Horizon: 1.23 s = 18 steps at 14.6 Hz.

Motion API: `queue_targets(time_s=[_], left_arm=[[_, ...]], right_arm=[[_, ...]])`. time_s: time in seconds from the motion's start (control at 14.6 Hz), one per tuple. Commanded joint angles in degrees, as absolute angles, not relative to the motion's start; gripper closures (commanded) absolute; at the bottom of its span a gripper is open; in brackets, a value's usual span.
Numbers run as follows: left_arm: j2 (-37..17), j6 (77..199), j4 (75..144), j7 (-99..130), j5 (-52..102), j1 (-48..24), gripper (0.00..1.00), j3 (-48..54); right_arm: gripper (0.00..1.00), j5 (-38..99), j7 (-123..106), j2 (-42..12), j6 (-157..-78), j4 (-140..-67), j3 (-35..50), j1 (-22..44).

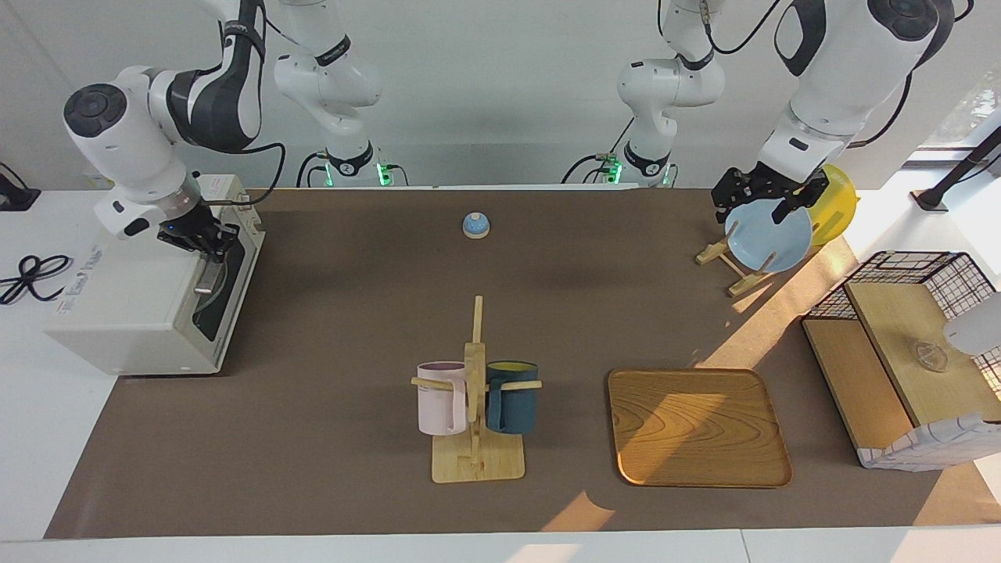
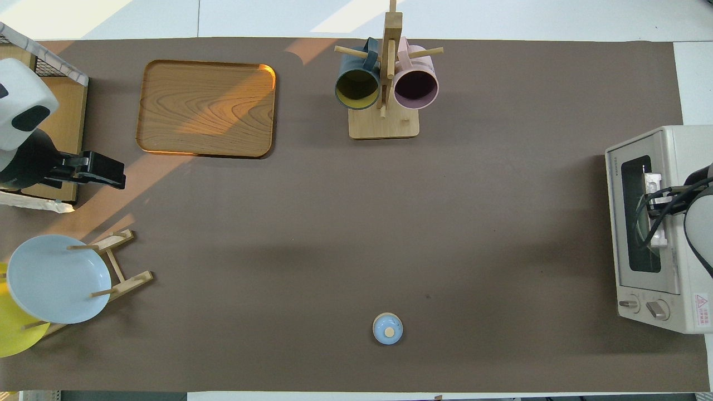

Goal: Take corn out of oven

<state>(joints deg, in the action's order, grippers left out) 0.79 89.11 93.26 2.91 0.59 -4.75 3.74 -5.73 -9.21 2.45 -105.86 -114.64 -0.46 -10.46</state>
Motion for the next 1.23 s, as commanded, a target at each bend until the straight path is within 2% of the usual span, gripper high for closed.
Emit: queue_targets(time_s=[0.0, 0.34, 0.62, 1.16], left_arm=[[2.0, 88.6, 94.2, 3.3, 1.1, -4.0, 0.00, 4.0], [2.0, 88.6, 94.2, 3.3, 1.1, -4.0, 0.00, 4.0], [2.0, 88.6, 94.2, 3.3, 1.0, -4.0, 0.00, 4.0], [2.0, 88.6, 94.2, 3.3, 1.0, -4.0, 0.00, 4.0]], right_arm=[[1.00, -5.4, -6.7, 2.6, -114.6, -121.5, -0.2, -7.8], [1.00, -3.9, -1.9, -1.0, -118.6, -122.4, -0.1, -4.5], [1.00, -2.0, -1.6, -2.5, -126.4, -126.2, -0.1, -2.9], [1.00, 2.2, 2.1, -8.3, -132.4, -128.1, 0.0, -0.4]])
